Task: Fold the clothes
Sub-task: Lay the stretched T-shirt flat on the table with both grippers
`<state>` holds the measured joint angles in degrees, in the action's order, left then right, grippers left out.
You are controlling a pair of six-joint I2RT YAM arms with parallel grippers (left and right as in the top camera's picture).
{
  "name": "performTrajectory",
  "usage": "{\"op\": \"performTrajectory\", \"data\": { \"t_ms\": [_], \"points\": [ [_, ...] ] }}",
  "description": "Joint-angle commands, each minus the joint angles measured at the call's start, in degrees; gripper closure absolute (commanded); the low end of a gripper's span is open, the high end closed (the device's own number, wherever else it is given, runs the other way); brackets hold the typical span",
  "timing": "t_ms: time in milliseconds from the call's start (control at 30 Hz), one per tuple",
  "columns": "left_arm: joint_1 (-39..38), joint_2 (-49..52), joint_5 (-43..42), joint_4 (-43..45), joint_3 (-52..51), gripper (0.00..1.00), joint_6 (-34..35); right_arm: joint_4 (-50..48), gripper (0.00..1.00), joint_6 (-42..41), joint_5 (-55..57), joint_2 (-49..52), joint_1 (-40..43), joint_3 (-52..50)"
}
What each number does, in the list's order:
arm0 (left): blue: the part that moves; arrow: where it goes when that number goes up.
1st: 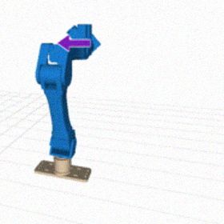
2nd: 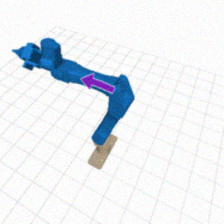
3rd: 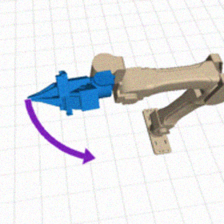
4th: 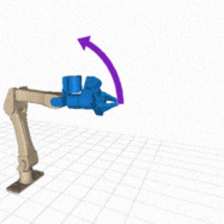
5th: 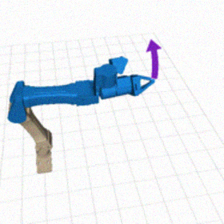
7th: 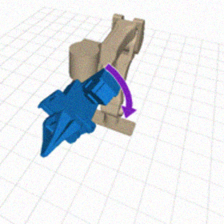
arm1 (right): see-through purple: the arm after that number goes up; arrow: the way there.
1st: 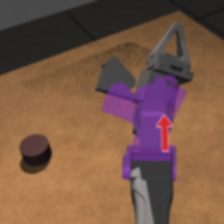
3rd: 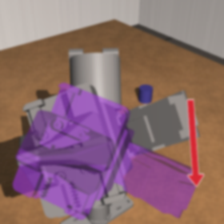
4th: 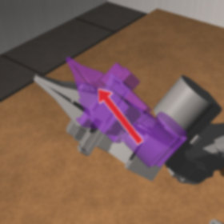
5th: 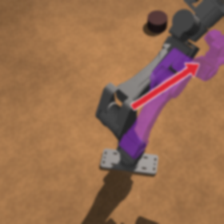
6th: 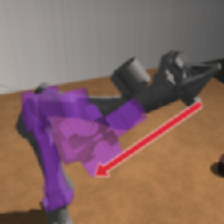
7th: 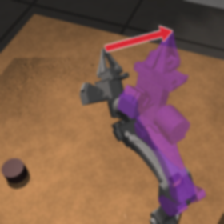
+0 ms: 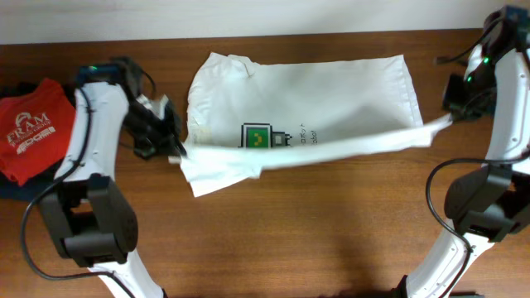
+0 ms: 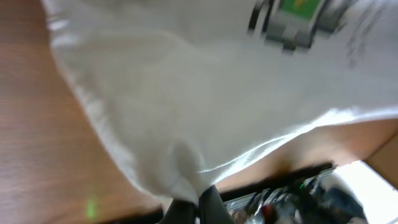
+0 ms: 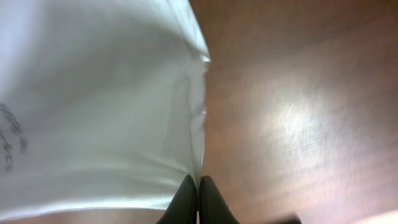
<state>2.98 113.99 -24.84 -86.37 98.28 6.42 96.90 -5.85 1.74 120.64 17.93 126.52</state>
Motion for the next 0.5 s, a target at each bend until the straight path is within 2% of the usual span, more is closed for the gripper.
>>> {"op": "performTrajectory", "data": {
  "t_ms": [0, 133, 200, 467],
  "points": [
    [-1.09, -0.39, 0.63, -0.04, -9.40, 1.00, -3.52, 0.00, 0.96, -0.70, 1.97, -0.26, 0.57, -9.68],
    [-0.96, -0.39, 1.81, -0.09, -16.33, 1.00, -5.42, -1.68, 0.96, -4.24, 4.42, -0.37, 1.81, -17.79],
    [-0.96, -0.46, 5.03, -0.39, -18.36, 1.00, -5.42, -1.14, 0.96, -5.49, 5.62, -0.68, 3.45, -18.16],
    [-0.96, -4.50, 6.67, -0.50, -18.71, 1.00, -6.29, -0.33, 0.96, -5.66, 5.60, -2.60, 6.25, -18.45]
  ]
}}
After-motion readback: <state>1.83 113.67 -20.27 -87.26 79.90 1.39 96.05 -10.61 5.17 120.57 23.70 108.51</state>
